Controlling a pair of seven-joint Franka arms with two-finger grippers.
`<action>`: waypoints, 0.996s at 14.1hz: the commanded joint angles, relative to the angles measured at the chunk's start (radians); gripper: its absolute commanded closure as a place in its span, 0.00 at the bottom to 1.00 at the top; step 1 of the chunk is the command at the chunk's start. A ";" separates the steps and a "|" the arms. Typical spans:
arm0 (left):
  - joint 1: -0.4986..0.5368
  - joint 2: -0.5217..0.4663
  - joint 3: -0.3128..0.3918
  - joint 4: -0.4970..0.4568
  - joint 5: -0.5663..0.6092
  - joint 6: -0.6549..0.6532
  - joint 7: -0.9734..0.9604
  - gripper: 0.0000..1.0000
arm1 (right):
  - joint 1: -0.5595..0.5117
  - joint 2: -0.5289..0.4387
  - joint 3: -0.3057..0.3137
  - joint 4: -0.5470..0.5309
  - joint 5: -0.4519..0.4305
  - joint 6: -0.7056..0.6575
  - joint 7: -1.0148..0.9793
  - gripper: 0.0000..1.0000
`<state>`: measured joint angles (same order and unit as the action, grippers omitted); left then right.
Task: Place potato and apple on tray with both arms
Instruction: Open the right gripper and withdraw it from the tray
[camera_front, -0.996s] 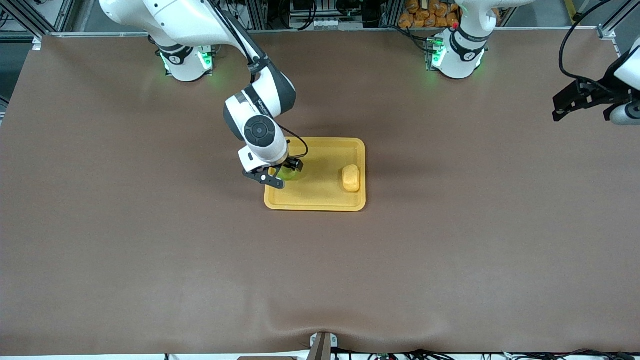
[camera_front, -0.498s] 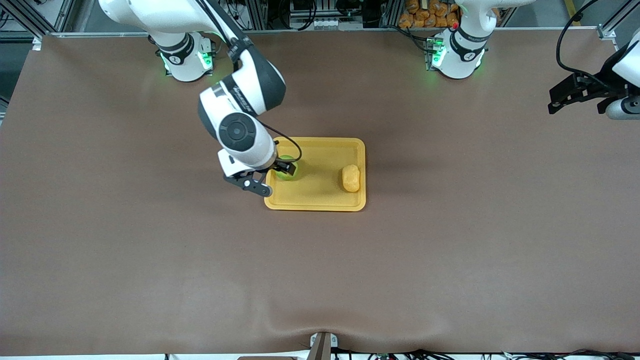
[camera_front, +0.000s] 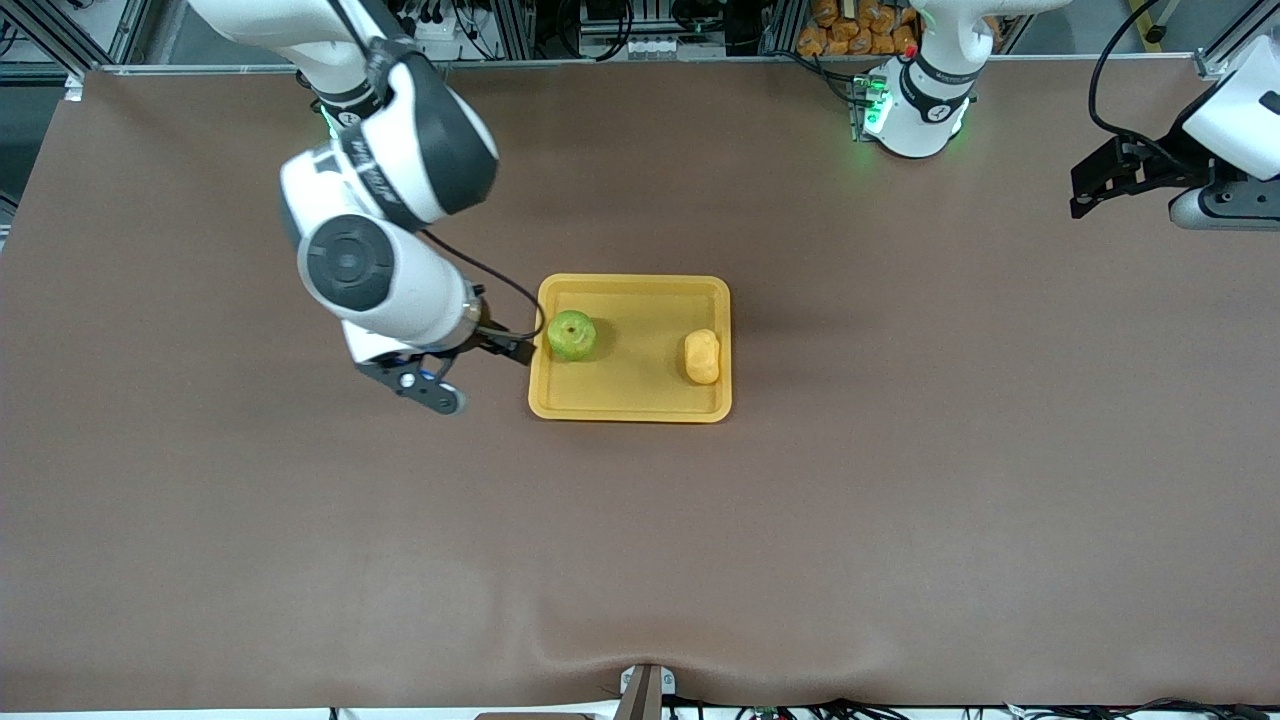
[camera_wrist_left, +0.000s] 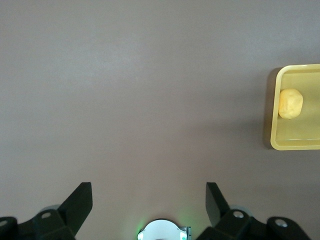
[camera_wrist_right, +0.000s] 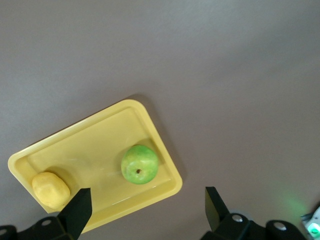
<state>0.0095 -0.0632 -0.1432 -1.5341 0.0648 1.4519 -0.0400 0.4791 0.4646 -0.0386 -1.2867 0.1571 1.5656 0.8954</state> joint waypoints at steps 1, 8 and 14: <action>0.004 -0.032 -0.001 -0.026 -0.029 -0.007 -0.009 0.00 | -0.074 0.008 0.011 0.079 0.009 -0.093 -0.055 0.00; 0.004 -0.040 -0.001 -0.027 -0.031 -0.019 -0.029 0.00 | -0.244 -0.052 0.009 0.135 0.001 -0.202 -0.206 0.00; 0.004 -0.040 -0.001 -0.026 -0.031 -0.024 -0.029 0.00 | -0.385 -0.107 0.012 0.129 -0.018 -0.262 -0.409 0.00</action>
<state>0.0097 -0.0761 -0.1429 -1.5421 0.0529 1.4379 -0.0590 0.1300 0.3868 -0.0442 -1.1497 0.1534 1.3177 0.5450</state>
